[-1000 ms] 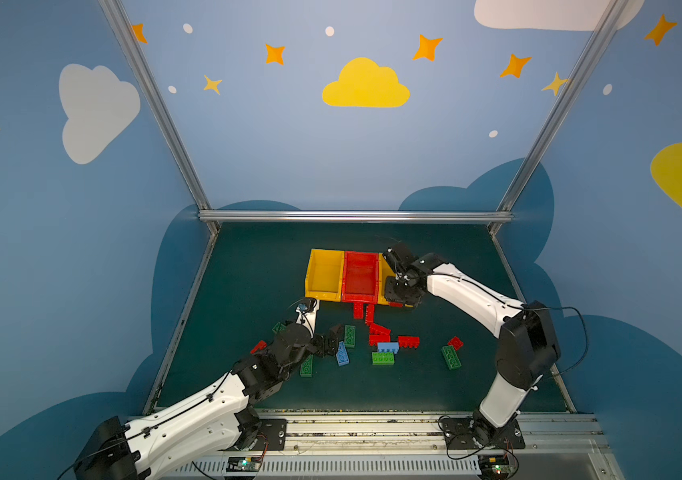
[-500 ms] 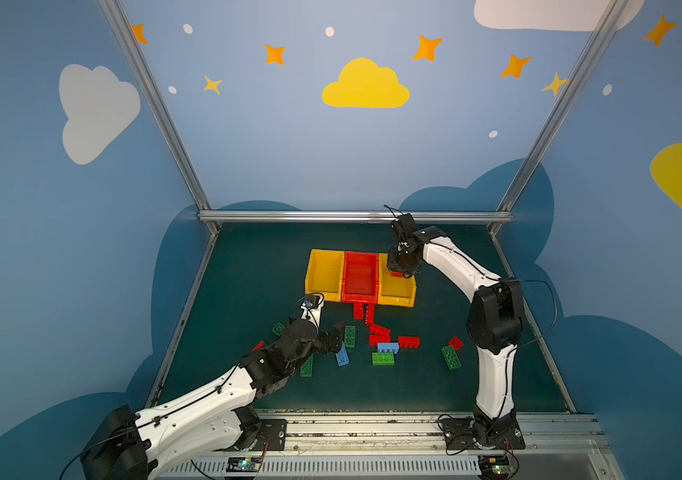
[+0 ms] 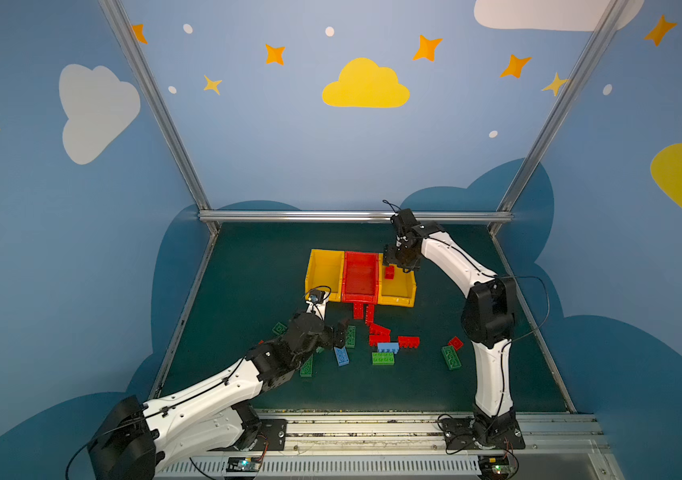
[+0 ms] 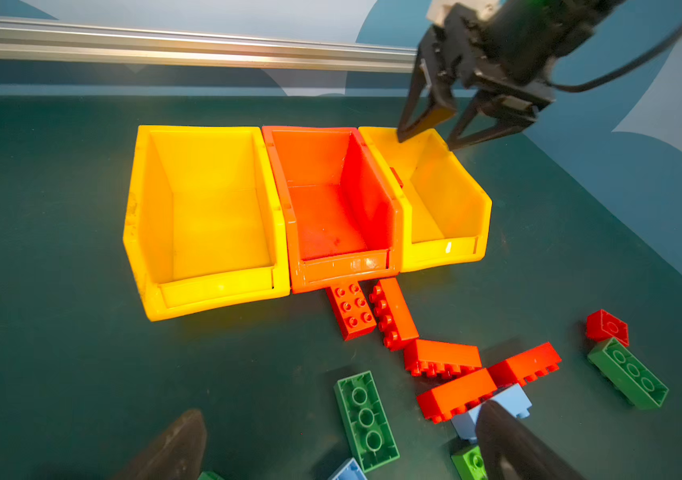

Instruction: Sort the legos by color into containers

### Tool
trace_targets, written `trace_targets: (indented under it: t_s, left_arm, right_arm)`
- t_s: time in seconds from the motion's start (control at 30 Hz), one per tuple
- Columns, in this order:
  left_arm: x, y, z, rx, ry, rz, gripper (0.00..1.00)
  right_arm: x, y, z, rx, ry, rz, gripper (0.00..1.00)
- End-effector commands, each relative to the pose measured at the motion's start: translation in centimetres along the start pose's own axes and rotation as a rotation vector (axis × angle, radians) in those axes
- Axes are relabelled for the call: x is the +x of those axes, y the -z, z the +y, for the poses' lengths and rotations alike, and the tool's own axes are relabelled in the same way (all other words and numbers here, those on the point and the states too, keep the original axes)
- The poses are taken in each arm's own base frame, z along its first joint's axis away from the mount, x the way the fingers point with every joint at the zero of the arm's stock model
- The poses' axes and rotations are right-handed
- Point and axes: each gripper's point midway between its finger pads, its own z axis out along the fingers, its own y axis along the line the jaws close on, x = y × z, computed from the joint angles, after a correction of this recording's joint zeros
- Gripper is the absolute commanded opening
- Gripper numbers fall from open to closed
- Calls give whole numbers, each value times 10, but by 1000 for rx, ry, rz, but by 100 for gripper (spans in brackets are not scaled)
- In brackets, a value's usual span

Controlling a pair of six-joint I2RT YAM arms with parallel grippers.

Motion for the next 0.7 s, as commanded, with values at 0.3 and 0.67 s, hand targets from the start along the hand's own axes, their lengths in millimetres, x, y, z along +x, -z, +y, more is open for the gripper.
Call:
trace_targets:
  t_s: [0.3, 0.67]
  left_arm:
    - [21, 46, 13, 85, 160, -36, 100]
    - [38, 71, 36, 66, 215, -56, 100]
  right_arm:
    - [129, 37, 21, -39, 26, 55, 73]
    - [148, -9, 58, -11, 83, 120, 67]
